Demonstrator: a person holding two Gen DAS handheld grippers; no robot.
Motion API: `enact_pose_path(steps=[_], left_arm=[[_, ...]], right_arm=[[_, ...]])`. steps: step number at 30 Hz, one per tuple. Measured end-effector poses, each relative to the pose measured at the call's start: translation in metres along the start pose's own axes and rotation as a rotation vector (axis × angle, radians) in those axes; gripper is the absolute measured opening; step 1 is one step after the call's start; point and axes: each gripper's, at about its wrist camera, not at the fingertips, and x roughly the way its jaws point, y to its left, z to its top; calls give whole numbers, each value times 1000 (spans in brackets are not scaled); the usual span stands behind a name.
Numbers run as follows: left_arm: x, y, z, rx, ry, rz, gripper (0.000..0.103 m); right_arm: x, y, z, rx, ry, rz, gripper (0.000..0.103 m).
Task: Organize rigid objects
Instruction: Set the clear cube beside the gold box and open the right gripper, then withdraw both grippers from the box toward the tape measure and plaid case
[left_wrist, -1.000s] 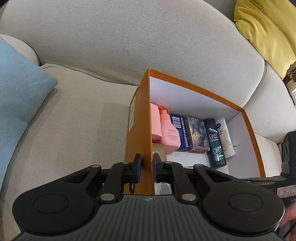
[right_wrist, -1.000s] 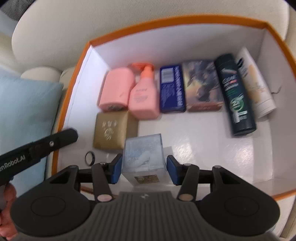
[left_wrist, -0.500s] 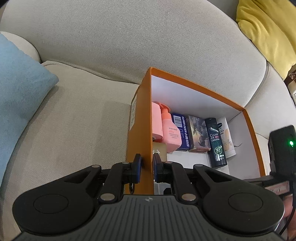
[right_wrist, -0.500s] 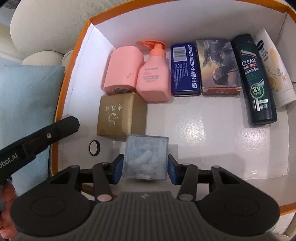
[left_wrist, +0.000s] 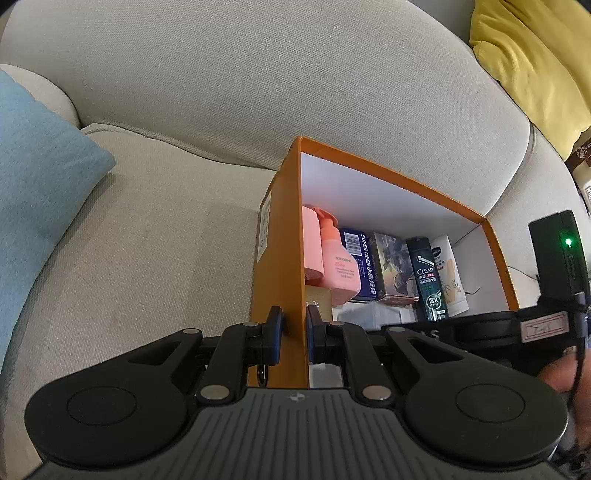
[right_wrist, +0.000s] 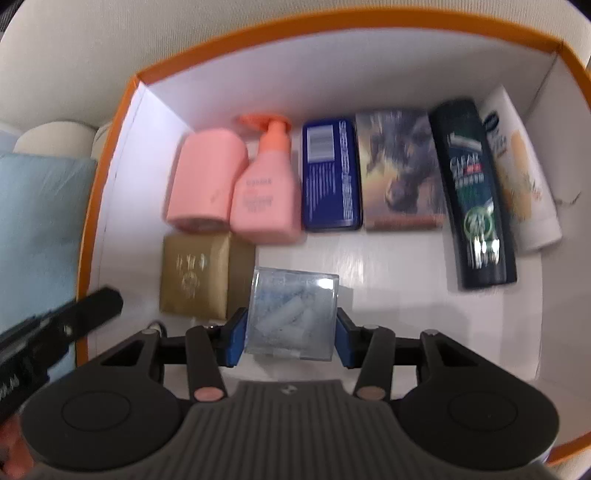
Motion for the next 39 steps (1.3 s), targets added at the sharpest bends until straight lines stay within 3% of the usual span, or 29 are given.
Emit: enact_pose_path(steps=[4,15,20,24,30,36,39], left_arm=[[0,0,0,4,2,2,14],[0,-3,-1,7,3,17,14],[-1,-6,-3,15,-4,35,14],[-13,-9,-5,23,-51,43,14],[-48,-27,-21,83,-179,54,14],[-88,-51,-54,157,-308,-3,15],[-99,-66,-73,212,-322,-36,15]], right_arm=[[0,11,3,-44,-66,-30,49],[4,7,5,-32,-90,21,52],[-1,-2,0,30,-98,92,48],[-9,-5,-6,22,-135,98,48],[-51,-2,-32,-54,-266,133,48],[-106,-9,-80,-120,-452,144,48],[-132,-18,-109,-131,-543,133,48]])
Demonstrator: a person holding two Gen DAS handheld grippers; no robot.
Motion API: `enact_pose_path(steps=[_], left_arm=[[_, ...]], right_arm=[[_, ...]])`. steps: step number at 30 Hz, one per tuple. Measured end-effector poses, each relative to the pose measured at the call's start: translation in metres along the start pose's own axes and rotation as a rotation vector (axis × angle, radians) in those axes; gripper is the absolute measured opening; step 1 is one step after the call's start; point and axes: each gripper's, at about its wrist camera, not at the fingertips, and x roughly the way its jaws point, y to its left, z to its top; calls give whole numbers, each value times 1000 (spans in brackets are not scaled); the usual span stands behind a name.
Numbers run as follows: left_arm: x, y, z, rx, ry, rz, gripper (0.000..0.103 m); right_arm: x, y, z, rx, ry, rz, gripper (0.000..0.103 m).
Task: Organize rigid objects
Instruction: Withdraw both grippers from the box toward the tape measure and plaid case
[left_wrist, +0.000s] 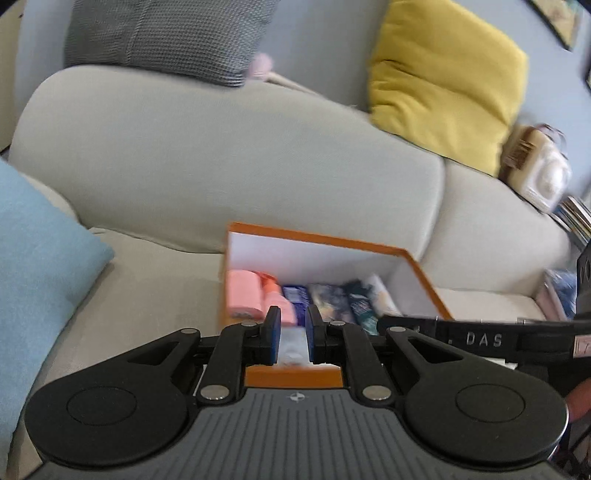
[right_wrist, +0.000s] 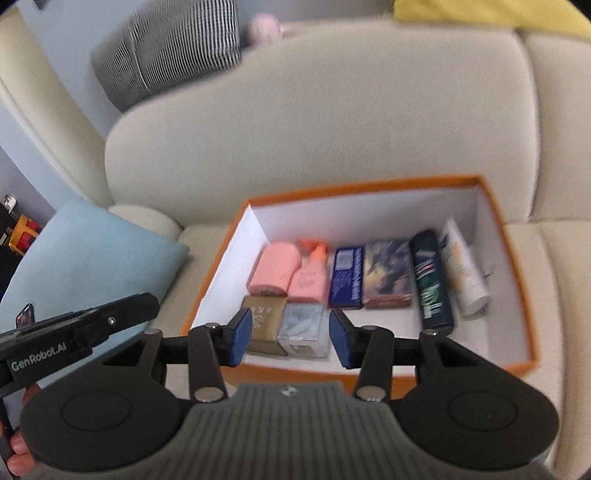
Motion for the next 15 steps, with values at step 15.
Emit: enact_pose_path(steps=[15], left_arm=[[37,-49,-104,146,158,-90,32]], right_arm=[[-43,-53,-123,17,-157,-214,52]])
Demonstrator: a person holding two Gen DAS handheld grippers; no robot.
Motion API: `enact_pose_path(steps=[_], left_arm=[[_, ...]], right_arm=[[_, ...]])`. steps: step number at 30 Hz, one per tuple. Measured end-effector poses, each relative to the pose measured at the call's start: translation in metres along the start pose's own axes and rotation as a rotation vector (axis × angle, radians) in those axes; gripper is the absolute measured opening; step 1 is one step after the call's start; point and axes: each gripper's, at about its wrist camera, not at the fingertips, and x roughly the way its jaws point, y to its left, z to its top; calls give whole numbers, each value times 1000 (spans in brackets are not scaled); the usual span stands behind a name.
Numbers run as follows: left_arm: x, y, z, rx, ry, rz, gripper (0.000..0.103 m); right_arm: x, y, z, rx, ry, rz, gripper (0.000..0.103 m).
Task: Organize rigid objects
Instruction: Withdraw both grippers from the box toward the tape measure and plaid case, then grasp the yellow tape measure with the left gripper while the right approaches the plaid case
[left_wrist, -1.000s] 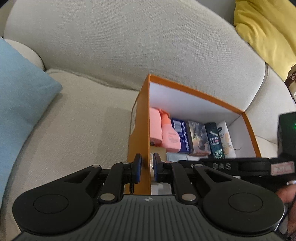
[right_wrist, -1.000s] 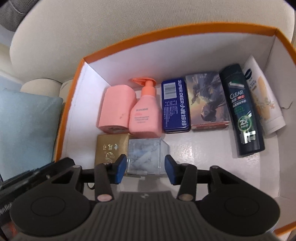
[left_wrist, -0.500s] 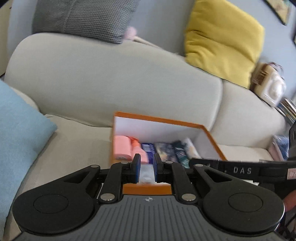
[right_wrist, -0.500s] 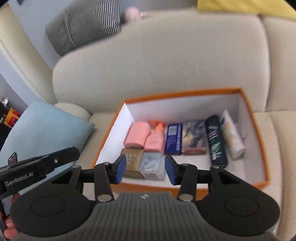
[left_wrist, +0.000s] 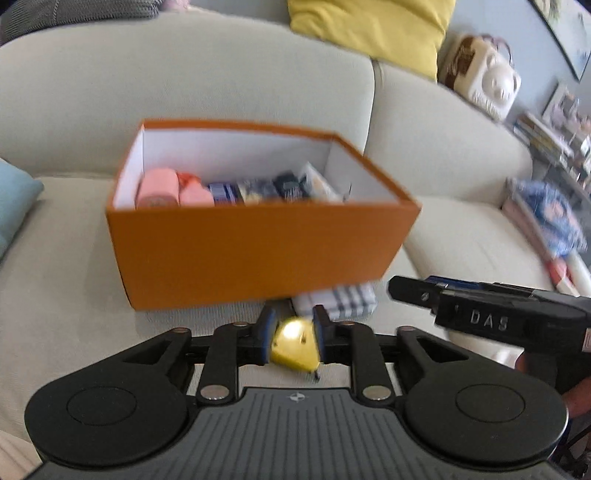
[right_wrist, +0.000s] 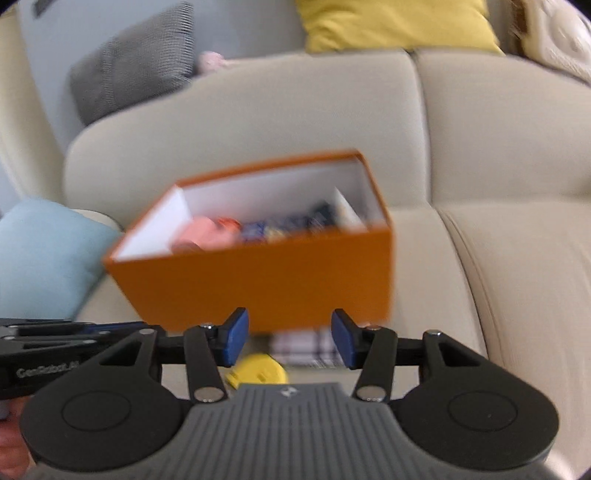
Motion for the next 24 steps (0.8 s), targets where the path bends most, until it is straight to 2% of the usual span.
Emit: enact_pose_path(steps=[5,11,14,18,22,24], left_arm=[[16,-2,-19,17,34,27,52],[44,-12,-27,39,72,38,64],[63,-27,-32,163,80,116,64],[81,-39,-40,315,99,153,72],[96,-34,-42,325,145,150,72],[96,-31,-41,320,135,134,69]], right_arm=[[20,-23,-26,24,-10,-96,53],[41,-42,-36,98,15,-78,54],[50,-49,-34,146,18,-57,56],[60,-57,-32,186,44,-37,60],[68,-54,-31,174,53,-31,70],[70,-53,-30,154,65,-26,74]])
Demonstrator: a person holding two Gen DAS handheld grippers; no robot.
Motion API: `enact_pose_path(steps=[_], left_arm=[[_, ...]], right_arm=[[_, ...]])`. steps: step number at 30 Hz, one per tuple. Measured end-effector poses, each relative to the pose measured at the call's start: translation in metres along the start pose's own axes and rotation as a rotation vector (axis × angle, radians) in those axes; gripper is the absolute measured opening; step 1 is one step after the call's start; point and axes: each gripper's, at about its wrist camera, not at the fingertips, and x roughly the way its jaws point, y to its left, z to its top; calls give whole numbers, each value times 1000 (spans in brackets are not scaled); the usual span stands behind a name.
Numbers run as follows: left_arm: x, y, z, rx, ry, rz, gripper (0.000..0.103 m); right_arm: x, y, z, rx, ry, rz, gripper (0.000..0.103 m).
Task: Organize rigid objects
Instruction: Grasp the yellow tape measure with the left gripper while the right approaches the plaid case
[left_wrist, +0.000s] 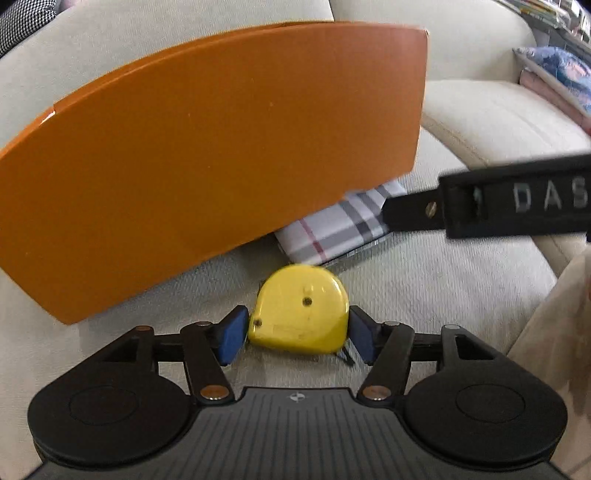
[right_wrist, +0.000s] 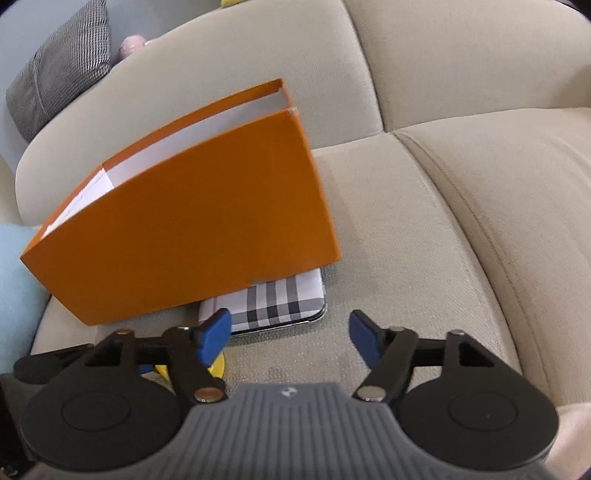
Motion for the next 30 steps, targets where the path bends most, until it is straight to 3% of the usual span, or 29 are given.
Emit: enact_pose_path(steps=[1,4,6,11,14,19,30], left_arm=[[0,1,0,-1,-2,-6,61],[-4,5,-1,-1,-1,-19,61],[-8,11,-3,-16,21,19,61],[-21,52,-13,-176,79,84,61],[-27,72,-20,-259,79,71,61],[-33,74,-27,-238,69,77,61],[-50,90,-42,-263,62,49,61]], right_arm=[[-1,0,-1,-9,2,3,76],[9,9,4,-39,11,-7,86],[13,14,4,-73,8,-11,91],[33,31,8,-158,36,-48,101],[51,44,6,-210,63,-68,102],[68,58,3,-264,25,-148,102],[72,52,7,-246,6,-149,102]])
